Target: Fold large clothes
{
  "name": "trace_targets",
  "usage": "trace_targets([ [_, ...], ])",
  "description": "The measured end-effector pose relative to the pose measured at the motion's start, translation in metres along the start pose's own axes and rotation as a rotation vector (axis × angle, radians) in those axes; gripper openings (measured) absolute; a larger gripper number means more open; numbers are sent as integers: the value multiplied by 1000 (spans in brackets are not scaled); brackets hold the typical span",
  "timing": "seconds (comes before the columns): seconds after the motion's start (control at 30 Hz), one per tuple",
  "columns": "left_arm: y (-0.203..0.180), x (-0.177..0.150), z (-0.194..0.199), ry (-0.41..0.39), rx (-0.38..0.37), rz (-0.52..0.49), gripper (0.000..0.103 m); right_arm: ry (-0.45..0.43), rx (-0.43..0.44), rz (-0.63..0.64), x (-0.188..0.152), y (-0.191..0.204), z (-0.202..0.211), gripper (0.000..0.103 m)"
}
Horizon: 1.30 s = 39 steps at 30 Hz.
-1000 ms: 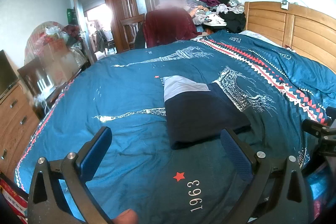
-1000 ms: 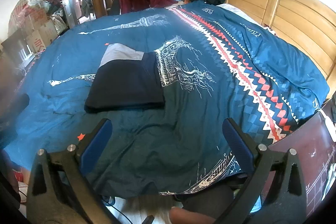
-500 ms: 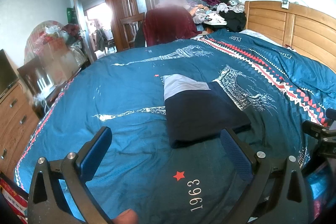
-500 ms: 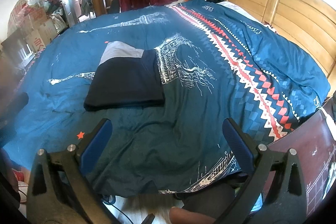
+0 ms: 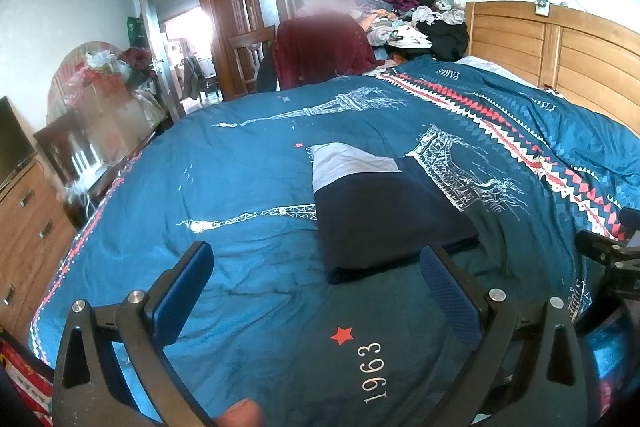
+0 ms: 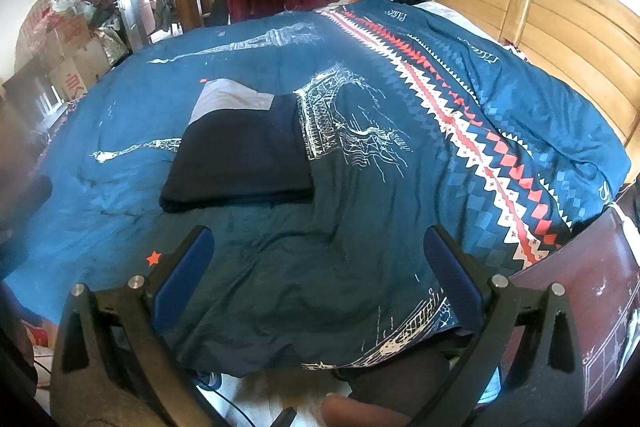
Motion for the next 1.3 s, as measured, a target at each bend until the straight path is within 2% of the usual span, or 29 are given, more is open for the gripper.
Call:
trace_targets([
  [0.9,0,-1,0,0,1,0,103,-3,-3,6,5,0,0,103],
  [1.3,5,-2,-4,18,4,-1,103,9,26,-5,7,0,-7,103],
])
Point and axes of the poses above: each gripper's, at about its wrist camera, not at the fingertips, and z roughly against the way its jaws point, y to its left, x to its top, the point moved 8 cm from there along -z, roughly the way its jaws point, and after that the axes turned 3 degrees about x, right-handed, at the moved point
